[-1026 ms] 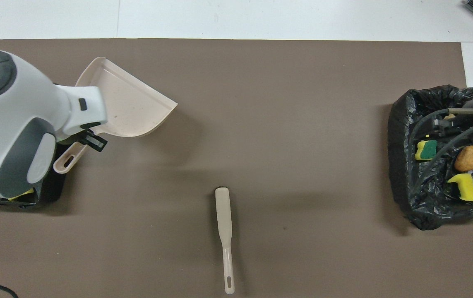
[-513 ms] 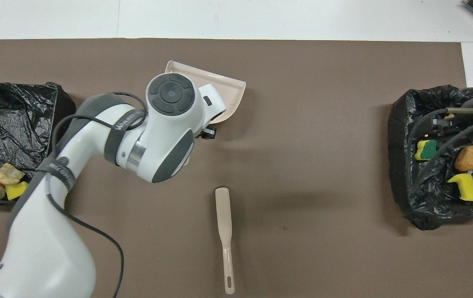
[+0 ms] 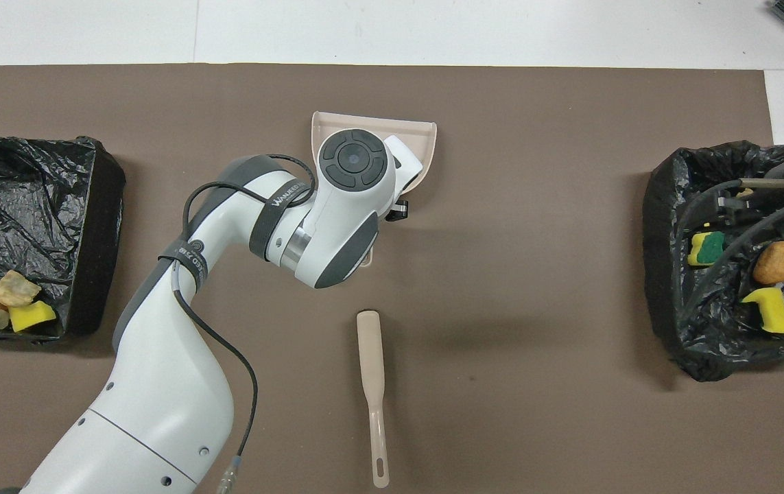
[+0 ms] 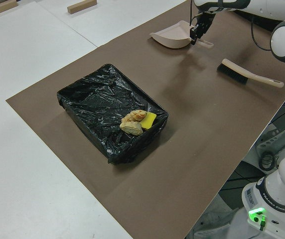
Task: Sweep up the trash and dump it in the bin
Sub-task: 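Bring the empty dustpan back and set it on the table with the left gripper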
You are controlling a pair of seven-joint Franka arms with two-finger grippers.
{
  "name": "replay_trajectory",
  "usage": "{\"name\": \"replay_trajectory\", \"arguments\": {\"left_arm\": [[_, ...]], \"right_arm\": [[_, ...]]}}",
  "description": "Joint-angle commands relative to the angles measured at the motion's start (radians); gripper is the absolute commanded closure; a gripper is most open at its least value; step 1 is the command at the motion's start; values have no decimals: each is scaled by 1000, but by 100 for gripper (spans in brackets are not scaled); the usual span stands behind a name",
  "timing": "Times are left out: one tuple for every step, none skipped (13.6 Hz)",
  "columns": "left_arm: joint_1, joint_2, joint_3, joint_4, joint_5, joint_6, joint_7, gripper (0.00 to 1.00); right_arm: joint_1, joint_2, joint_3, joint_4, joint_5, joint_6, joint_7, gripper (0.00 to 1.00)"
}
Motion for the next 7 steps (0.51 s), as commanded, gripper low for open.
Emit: {"name": "replay_trajectory", "arguments": {"left_arm": [[-12,3,14,0,-16,23,-3,75],[-9,3,14,-1,-15,17,4,46],[-3,3,14,-3,-13,9,7,28],[-2,1,14,-9,-13,9,9,11],[0,-3,20,-15,-12,4,7,0],[3,-23,25,-29,-12,6,9,0],[20,-57,26,-44,-10,4,9,0]], "right_arm": [[-11,9,5,14,19,7,-14,0],[-11,9,6,14,19,7,-14,0],[-11,9,6,14,19,7,-14,0],[-11,9,5,14,19,7,-14,0],[-11,9,5,14,19,7,-14,0],[-11,9,5,14,19,7,-14,0],[-11,9,6,14,19,7,-14,0]]}}
